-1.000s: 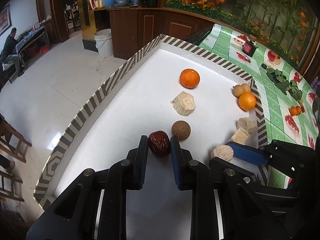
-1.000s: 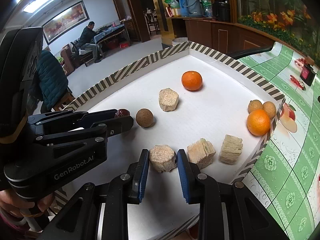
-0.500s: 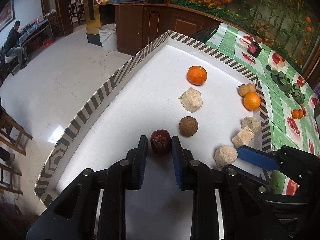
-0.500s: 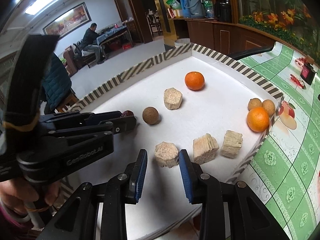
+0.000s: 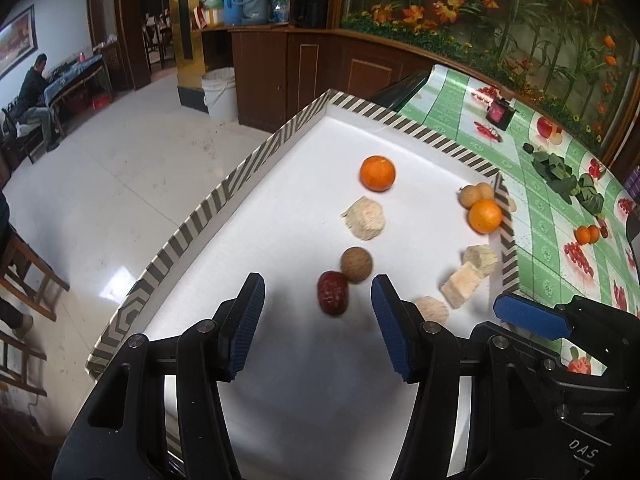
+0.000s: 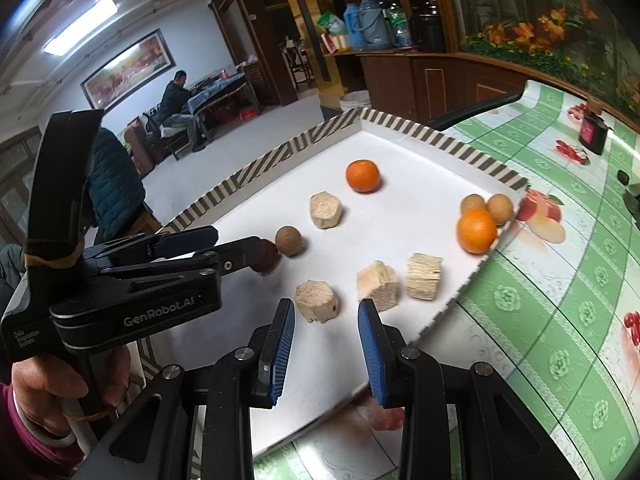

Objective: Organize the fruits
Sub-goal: 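Carry the date and beige ball into the tray and open both grippers, then move both open grippers back over the oranges on the table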

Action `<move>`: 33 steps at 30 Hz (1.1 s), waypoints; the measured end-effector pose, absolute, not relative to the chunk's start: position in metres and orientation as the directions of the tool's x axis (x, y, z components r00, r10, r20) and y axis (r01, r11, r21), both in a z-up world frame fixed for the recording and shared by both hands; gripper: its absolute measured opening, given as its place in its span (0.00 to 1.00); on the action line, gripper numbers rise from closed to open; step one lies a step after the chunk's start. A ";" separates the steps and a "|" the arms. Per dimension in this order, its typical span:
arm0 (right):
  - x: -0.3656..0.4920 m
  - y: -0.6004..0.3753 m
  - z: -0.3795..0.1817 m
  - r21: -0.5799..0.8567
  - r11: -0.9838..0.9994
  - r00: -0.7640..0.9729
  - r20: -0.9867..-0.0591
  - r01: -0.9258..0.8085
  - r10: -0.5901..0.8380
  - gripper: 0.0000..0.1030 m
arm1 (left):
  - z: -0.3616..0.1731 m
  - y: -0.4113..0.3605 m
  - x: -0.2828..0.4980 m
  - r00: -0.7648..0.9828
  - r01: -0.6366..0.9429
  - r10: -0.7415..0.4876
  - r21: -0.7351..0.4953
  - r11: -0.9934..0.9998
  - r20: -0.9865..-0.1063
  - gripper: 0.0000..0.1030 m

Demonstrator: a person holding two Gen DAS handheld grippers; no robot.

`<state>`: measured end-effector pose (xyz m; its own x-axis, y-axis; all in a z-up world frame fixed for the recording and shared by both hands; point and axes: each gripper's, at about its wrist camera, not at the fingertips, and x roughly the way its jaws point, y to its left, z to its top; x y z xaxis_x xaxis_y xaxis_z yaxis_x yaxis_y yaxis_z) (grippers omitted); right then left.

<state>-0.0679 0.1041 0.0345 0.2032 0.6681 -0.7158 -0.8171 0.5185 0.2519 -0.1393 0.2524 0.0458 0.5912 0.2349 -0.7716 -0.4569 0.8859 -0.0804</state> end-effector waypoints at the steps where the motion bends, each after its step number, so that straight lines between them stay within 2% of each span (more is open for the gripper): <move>1: -0.068 0.101 0.036 0.252 0.521 0.207 -0.713 -0.815 0.670 0.30 | 0.048 0.249 -0.139 0.598 -0.451 0.234 -0.081 0.889 -0.767 0.54; 13: -0.060 0.055 0.044 0.239 0.586 0.278 -0.704 -0.774 0.654 0.31 | 0.064 0.198 -0.124 0.645 -0.369 0.219 -0.048 0.928 -0.732 0.54; 33: -0.020 -0.063 0.046 0.221 0.753 0.427 -0.710 -0.620 0.560 0.31 | 0.070 0.089 -0.073 0.682 -0.179 0.117 -0.010 0.984 -0.722 0.54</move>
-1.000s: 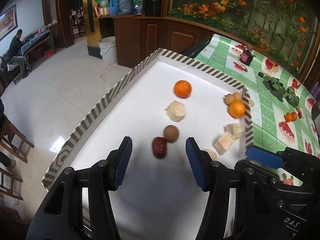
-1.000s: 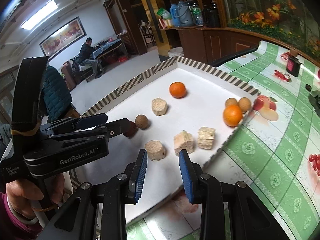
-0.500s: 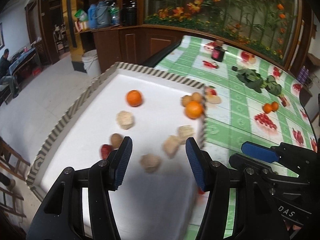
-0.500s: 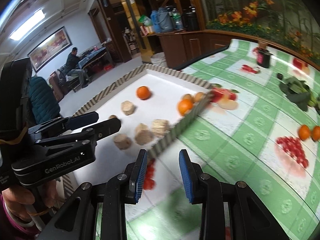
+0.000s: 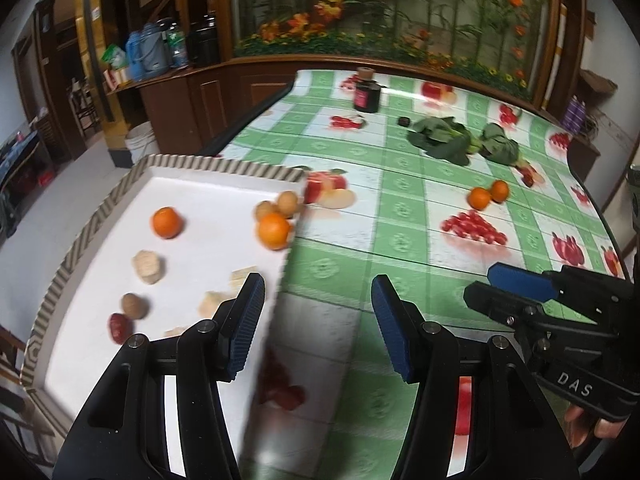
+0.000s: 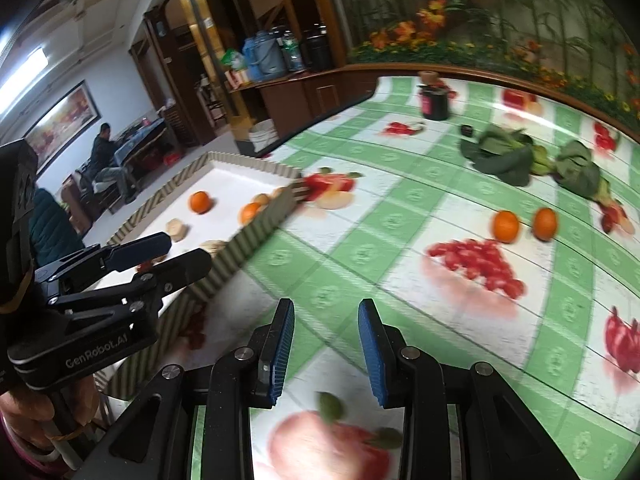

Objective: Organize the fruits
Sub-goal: 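Move both open grippers back over the oranges on the table, then grasp an orange with the right gripper while the left gripper grasps another orange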

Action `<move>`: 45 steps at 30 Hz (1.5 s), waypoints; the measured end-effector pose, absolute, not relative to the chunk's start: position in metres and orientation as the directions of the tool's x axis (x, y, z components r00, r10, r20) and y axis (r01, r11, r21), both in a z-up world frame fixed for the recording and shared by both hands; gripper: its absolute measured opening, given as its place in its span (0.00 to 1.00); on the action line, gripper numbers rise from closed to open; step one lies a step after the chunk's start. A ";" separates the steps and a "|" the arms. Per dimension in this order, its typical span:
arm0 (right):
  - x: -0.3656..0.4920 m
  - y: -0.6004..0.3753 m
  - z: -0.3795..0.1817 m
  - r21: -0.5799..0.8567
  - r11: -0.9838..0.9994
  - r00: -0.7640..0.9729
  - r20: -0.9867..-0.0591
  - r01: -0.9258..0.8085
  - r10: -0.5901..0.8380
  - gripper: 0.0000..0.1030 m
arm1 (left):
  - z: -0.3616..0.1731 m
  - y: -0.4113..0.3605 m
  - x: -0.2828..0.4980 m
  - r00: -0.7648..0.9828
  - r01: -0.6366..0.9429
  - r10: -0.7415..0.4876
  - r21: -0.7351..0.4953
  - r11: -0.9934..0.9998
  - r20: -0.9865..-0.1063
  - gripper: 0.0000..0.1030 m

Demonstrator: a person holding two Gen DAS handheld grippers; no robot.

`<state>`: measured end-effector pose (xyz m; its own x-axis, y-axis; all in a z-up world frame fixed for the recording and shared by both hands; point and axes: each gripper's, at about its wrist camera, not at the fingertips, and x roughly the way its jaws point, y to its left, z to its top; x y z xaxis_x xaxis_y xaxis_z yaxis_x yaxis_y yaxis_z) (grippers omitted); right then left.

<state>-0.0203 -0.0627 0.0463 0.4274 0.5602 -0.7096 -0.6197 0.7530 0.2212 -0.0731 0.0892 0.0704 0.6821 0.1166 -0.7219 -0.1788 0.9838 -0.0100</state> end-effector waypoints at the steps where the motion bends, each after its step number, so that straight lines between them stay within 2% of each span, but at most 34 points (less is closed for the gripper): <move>1: -0.018 -0.068 0.046 0.217 0.761 0.433 -0.712 -0.612 0.552 0.31 | 0.070 0.083 -0.069 0.682 -0.170 0.111 -0.008 0.985 -0.723 0.54; 18: 0.011 -0.135 0.041 0.157 0.877 0.543 -0.732 -0.454 0.412 0.32 | 0.064 0.016 -0.024 0.668 -0.050 0.011 -0.030 0.998 -0.744 0.54; 29: 0.037 -0.170 0.041 0.148 0.900 0.561 -0.737 -0.409 0.377 0.32 | 0.059 -0.009 0.000 0.643 0.024 -0.053 -0.049 0.999 -0.764 0.54; 33: 0.063 -0.187 0.039 0.186 0.908 0.561 -0.734 -0.376 0.382 0.32 | 0.057 -0.015 0.013 0.631 0.044 -0.075 -0.061 0.997 -0.772 0.54; 45: 0.121 -0.170 0.029 0.165 0.903 0.561 -0.735 -0.396 0.380 0.32 | 0.048 -0.026 0.054 0.599 0.062 -0.103 -0.083 0.995 -0.794 0.54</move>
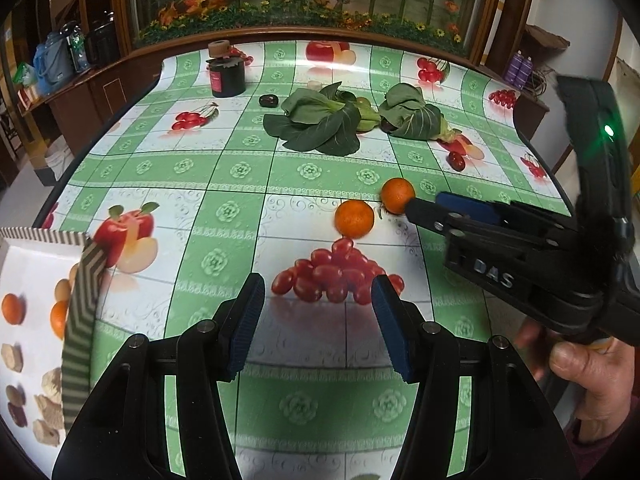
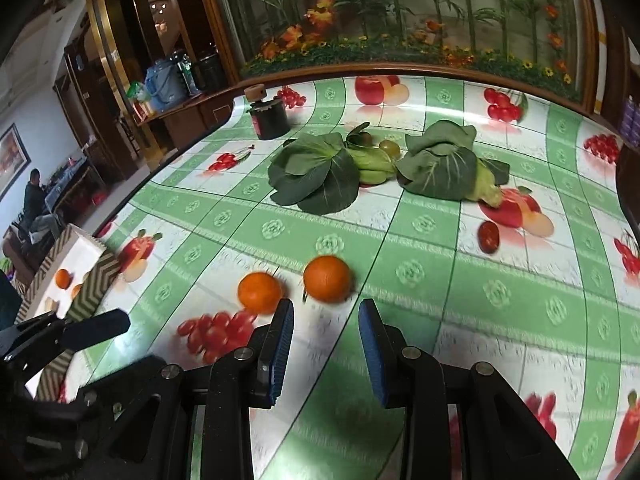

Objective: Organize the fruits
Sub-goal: 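Grasp an orange with the right gripper while the left gripper grasps another orange, then carry both oranges into the tray and open both grippers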

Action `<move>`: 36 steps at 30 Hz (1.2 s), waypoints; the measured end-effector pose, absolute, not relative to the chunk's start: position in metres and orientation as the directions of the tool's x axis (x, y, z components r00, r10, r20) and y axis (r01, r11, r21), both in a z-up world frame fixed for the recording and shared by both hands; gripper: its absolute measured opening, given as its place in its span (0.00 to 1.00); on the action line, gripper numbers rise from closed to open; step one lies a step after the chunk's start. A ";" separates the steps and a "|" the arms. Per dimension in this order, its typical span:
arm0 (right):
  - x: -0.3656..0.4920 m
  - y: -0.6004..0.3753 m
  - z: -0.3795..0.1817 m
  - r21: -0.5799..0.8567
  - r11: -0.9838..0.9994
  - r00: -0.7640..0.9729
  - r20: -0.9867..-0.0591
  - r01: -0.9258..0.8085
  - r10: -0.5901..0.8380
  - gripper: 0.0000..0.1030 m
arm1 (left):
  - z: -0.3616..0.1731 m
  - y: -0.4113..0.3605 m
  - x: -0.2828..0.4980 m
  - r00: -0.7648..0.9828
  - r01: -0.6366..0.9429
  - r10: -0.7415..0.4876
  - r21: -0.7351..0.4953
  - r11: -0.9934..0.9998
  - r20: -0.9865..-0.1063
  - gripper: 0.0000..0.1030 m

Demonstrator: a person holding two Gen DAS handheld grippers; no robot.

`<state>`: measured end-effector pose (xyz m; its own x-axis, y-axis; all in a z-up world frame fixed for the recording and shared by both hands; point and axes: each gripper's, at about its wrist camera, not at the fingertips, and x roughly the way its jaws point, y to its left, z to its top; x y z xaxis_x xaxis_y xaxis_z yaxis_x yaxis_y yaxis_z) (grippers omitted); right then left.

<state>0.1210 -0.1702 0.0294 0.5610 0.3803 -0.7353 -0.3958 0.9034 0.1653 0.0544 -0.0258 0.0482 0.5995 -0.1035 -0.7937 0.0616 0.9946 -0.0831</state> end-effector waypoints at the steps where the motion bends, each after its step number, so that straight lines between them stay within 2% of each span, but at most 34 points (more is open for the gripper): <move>1: 0.127 -0.168 0.028 0.169 0.902 0.557 -0.737 -0.397 0.383 0.32 | 0.047 -0.026 0.057 0.597 0.063 -0.104 -0.083 0.995 -0.795 0.54; 8: 0.150 -0.165 0.008 0.230 0.892 0.509 -0.753 -0.390 0.416 0.32 | 0.040 -0.035 0.075 0.583 0.098 -0.138 -0.099 0.990 -0.801 0.54; 22: 0.153 -0.194 0.015 0.299 0.883 0.550 -0.697 -0.362 0.461 0.29 | 0.020 -0.050 0.115 0.557 0.113 -0.160 -0.116 0.987 -0.815 0.54; 24: 0.155 -0.195 0.016 0.305 0.881 0.548 -0.695 -0.361 0.465 0.29 | 0.017 -0.047 0.119 0.564 0.102 -0.168 -0.133 0.986 -0.808 0.45; 26: 0.155 -0.195 0.016 0.305 0.882 0.547 -0.696 -0.359 0.464 0.29 | 0.016 -0.044 0.122 0.569 0.099 -0.178 -0.148 0.984 -0.803 0.31; 27: 0.155 -0.195 0.016 0.306 0.882 0.546 -0.697 -0.359 0.464 0.29 | 0.016 -0.044 0.122 0.575 0.096 -0.177 -0.149 0.984 -0.799 0.28; 36: 0.133 -0.179 0.025 0.246 0.883 0.538 -0.717 -0.399 0.443 0.29 | 0.031 -0.028 0.097 0.598 0.072 -0.163 -0.149 0.986 -0.785 0.27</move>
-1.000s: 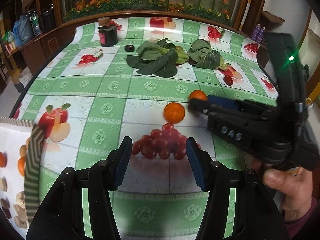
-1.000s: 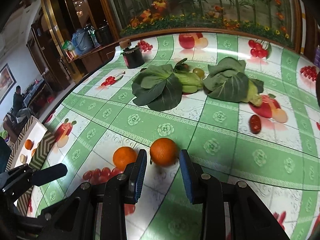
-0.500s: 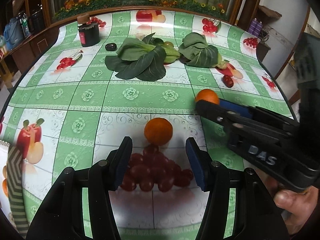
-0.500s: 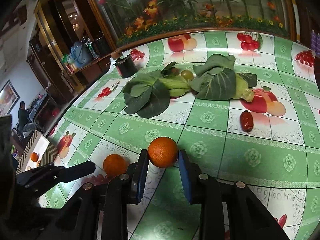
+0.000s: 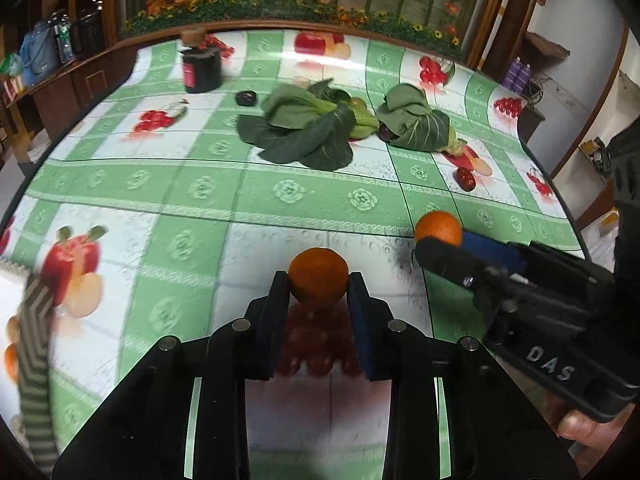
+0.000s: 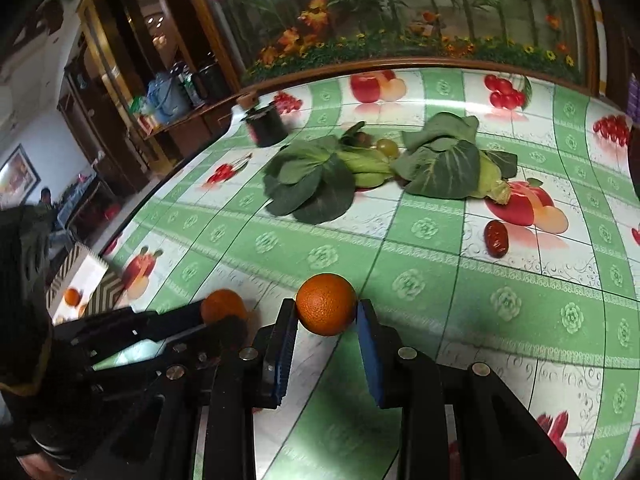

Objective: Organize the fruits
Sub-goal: 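Carry both oranges into the tray and open both grippers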

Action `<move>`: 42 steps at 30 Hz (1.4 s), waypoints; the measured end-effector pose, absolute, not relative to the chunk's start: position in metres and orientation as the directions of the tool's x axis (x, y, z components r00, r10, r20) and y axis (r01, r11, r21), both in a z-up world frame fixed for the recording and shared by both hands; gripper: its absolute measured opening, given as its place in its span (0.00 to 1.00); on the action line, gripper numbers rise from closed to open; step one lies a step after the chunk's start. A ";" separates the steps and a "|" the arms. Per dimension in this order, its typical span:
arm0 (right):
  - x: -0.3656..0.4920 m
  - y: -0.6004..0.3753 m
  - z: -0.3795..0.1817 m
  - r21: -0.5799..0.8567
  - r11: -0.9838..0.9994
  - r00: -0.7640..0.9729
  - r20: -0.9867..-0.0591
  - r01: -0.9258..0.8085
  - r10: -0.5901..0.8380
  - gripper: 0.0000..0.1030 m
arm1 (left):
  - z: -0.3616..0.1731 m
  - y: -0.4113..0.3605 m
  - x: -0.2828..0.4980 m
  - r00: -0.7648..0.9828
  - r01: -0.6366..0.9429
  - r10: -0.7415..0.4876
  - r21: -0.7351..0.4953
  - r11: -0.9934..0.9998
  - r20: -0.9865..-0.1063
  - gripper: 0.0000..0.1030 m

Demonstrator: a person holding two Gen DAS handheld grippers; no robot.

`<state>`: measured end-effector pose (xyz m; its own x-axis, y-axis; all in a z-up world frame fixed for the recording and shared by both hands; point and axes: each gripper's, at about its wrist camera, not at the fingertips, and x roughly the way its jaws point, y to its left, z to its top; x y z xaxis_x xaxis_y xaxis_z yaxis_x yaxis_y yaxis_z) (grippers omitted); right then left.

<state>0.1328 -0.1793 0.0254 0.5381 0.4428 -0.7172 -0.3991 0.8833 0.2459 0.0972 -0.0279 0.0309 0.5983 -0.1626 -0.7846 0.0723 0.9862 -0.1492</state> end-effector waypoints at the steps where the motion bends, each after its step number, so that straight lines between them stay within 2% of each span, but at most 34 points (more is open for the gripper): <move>1: 0.127 -0.176 0.026 0.240 0.884 0.535 -0.722 -0.402 0.439 0.29 | 0.034 -0.025 0.091 0.602 0.065 -0.157 -0.148 0.987 -0.783 0.27; 20: 0.031 -0.107 0.034 0.162 0.857 0.522 -0.732 -0.490 0.437 0.29 | 0.050 0.061 -0.029 0.643 -0.050 -0.088 -0.157 0.986 -0.761 0.28; 42: -0.027 -0.013 0.053 0.101 0.774 0.498 -0.712 -0.624 0.495 0.29 | 0.072 0.155 -0.104 0.700 -0.188 0.047 -0.120 0.975 -0.713 0.28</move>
